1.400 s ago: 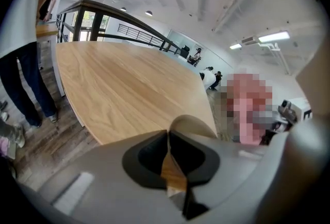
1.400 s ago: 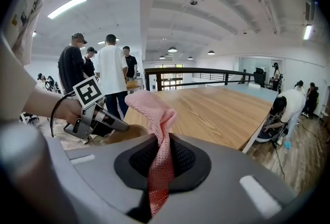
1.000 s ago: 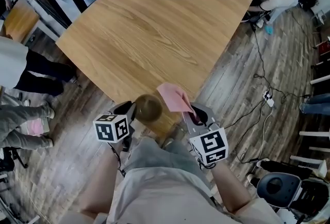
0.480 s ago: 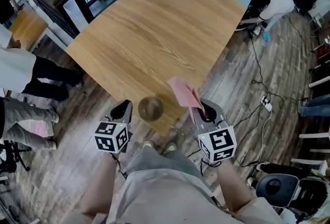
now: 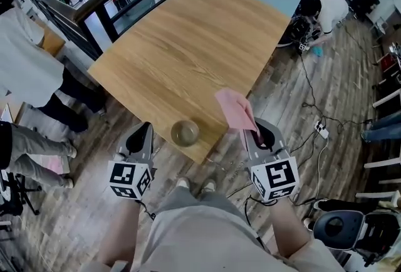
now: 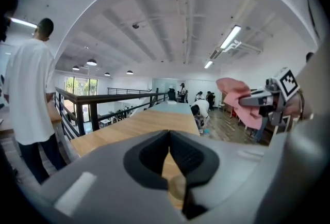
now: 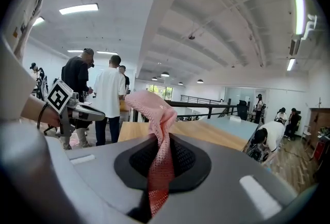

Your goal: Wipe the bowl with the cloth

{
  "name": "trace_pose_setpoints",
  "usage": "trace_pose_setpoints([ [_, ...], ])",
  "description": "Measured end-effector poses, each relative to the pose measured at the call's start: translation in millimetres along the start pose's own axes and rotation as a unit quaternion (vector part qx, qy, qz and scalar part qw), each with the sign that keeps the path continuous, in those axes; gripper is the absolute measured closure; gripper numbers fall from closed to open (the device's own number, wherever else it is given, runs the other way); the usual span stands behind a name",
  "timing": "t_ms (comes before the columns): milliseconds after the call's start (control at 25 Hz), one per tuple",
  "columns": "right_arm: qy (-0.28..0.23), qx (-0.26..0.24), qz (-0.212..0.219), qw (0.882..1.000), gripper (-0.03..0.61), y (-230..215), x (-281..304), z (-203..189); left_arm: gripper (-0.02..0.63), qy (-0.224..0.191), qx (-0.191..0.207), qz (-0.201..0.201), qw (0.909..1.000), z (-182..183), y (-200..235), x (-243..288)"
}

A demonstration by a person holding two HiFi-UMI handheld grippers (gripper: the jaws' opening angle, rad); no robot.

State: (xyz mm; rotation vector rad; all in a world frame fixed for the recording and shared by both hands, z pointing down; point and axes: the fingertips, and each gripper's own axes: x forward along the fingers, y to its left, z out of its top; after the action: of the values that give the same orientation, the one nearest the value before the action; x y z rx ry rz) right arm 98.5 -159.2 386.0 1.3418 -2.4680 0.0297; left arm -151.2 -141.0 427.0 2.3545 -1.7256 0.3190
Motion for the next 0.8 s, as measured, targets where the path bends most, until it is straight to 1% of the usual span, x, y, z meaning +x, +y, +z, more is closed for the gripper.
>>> trace_pose_setpoints([
  [200,-0.024,-0.003,-0.011,1.000,0.563,10.5,-25.1,19.6,0.612,-0.050,0.039,0.006,0.9979,33.9,-9.6,-33.6],
  [280,-0.033,-0.004,-0.019,0.999,0.563,13.6,-35.1,24.2,0.612,-0.070,0.060,0.009,0.9957,43.0,-15.0,-46.1],
  [360,-0.044,-0.006,-0.029,0.999,0.563,15.1,-45.3,27.1,0.612,-0.085,0.071,0.008,0.9938,49.8,-21.4,-57.2],
  [520,-0.056,-0.006,-0.035,0.998,0.563,20.9,-61.8,30.3,0.612,-0.098,0.066,0.005,0.9930,52.8,-28.3,-74.2],
  [800,-0.064,0.003,-0.028,0.998,0.563,34.4,-78.4,30.0,0.612,-0.100,0.065,0.003,0.9928,48.8,-33.4,-87.8],
])
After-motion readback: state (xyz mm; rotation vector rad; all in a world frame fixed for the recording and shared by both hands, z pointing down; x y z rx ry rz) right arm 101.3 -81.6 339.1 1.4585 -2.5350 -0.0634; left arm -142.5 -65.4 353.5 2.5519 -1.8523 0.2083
